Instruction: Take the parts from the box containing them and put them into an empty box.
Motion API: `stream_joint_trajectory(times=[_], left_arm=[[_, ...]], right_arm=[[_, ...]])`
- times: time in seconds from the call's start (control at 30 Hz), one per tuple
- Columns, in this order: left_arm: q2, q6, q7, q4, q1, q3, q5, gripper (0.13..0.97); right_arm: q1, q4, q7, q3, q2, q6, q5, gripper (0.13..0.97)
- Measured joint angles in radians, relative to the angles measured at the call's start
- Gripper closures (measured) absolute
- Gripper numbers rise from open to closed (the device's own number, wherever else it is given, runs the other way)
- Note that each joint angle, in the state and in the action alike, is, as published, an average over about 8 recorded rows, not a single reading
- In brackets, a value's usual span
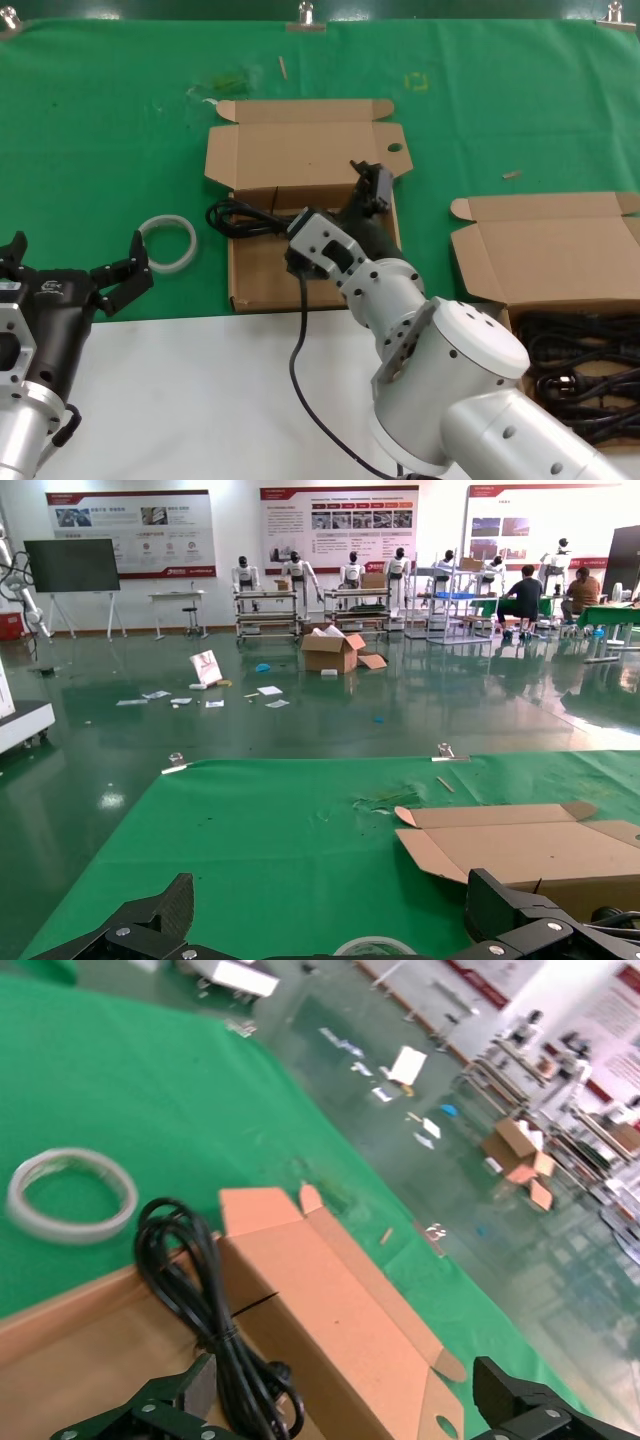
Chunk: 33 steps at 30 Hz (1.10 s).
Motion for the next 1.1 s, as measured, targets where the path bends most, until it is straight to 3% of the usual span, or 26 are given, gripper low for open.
stream_joint_trajectory(times=[0.2,0.5,1.1], left_arm=[[0.000,0.000,0.000,0.000,0.000,0.000,0.000,0.132],[0.000,0.000,0.000,0.000,0.000,0.000,0.000,0.132],[0.000,0.000,0.000,0.000,0.000,0.000,0.000,0.132]], right_arm=[[-0.050,0.028,0.120,0.065,0.000,-0.050,-0.075,0.202],[-0.125,0.069,0.304,0.162,0.000,-0.127,-0.189,0.136],[-0.276,0.153,0.670,0.359,0.000,-0.280,-0.417,0.129]])
